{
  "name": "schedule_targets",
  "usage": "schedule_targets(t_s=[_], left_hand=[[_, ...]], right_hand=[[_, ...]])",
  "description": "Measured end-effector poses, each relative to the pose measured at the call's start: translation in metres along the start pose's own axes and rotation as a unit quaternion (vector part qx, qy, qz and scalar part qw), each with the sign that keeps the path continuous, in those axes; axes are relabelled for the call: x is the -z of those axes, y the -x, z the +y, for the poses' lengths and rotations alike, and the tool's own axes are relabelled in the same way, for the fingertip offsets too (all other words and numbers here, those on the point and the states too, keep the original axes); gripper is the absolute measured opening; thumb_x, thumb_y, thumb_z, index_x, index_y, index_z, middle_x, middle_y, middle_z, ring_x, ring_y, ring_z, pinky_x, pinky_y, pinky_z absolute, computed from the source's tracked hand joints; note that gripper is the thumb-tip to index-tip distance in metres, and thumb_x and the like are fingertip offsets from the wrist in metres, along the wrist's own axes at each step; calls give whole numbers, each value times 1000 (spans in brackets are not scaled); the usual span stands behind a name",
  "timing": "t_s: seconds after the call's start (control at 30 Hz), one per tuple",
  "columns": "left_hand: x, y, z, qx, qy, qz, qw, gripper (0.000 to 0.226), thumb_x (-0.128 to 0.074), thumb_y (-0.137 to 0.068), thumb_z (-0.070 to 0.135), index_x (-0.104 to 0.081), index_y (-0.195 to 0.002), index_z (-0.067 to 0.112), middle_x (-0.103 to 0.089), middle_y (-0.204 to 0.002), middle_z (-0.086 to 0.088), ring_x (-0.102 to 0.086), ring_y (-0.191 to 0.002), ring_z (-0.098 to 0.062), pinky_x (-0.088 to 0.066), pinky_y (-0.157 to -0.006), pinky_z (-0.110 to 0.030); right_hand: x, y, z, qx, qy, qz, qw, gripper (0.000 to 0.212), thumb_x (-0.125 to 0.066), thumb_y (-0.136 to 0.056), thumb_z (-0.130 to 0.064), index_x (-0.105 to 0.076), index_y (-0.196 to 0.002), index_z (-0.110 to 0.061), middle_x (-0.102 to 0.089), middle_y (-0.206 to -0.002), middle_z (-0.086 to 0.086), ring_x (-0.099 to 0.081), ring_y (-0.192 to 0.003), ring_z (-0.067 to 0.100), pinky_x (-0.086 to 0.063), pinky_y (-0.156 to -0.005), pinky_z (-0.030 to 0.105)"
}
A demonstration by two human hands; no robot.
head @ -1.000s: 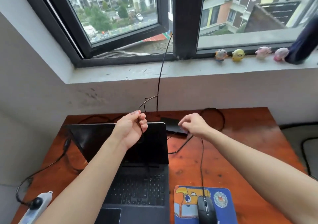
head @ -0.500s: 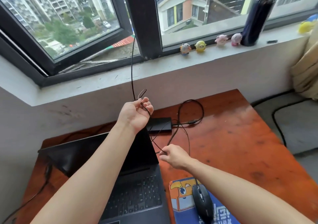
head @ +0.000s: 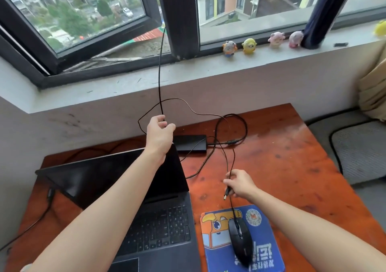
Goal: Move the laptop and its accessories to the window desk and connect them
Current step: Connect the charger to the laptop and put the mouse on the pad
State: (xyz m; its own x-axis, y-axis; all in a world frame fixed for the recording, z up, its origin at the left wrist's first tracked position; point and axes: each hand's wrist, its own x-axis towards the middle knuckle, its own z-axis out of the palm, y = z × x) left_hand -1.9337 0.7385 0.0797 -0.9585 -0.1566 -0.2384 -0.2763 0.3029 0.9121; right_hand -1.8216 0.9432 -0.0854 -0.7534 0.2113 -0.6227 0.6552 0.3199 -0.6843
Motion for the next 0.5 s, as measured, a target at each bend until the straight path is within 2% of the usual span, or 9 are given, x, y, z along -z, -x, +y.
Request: schedule_targets(t_s=[0.1, 0.17, 0.23, 0.27, 0.33, 0.4, 0.5], left_hand=[[4, 21, -16, -140, -72, 29, 987, 22, -53, -89, 8, -61, -104, 21, -63, -100, 5, -61, -91, -7, -53, -85, -27], [7, 37, -25, -229, -109, 40, 966, 20, -53, -88, 3, -63, -100, 16, -63, -98, 3, -61, -89, -8, -51, -83, -20], [11, 51, -37, -316, -157, 63, 934, 20, -54, -85, -3, -64, -98, 8, -62, -99, -2, -58, -94, -13, -47, -86, -20], [11, 56, -45, -347, -179, 69, 918, 20, -55, -84, -4, -65, -98, 5, -62, -100, -4, -56, -97, -15, -45, -88, -21], [12, 66, -63, -366, -204, 64, 906, 20, -54, -83, -2, -65, -98, 4, -61, -101, -5, -54, -100, -15, -44, -89, -21], [12, 74, -88, -338, -230, 27, 912, 19, -54, -84, 1, -65, -98, 7, -60, -99, -2, -55, -96, -13, -46, -85, -22], [11, 84, -135, -263, -314, -38, 912, 18, -56, -85, 2, -65, -99, 8, -60, -98, -1, -56, -92, -16, -49, -80, -30]], right_hand=[[-10, -4, 7, 2, 51, 34, 998, 40, -67, -89, -23, -47, -123, -18, -72, -83, 9, -66, -52, 15, -49, -49, 27], [-18, -6, 10, 15, 112, 65, 991, 47, -68, -87, -33, -44, -126, -20, -70, -86, 4, -68, -69, 18, -49, -64, 30], [-26, -8, 12, 23, 132, 92, 987, 47, -68, -85, -37, -44, -122, -20, -67, -88, 2, -64, -84, 22, -44, -67, 31], [-30, -9, 12, 25, 134, 103, 985, 44, -68, -84, -39, -45, -117, -22, -65, -87, 0, -61, -86, 24, -42, -66, 31], [-37, -11, 11, 35, 132, 115, 984, 34, -69, -83, -42, -47, -102, -25, -62, -81, -3, -59, -83, 24, -40, -62, 32], [-46, -14, 9, 44, 136, 100, 985, 26, -69, -83, -44, -52, -86, -25, -65, -76, -3, -61, -79, 24, -42, -62, 32], [-60, -17, 8, 43, 131, 20, 990, 22, -68, -86, -41, -64, -77, -21, -70, -66, -3, -70, -61, 14, -50, -61, 25]])
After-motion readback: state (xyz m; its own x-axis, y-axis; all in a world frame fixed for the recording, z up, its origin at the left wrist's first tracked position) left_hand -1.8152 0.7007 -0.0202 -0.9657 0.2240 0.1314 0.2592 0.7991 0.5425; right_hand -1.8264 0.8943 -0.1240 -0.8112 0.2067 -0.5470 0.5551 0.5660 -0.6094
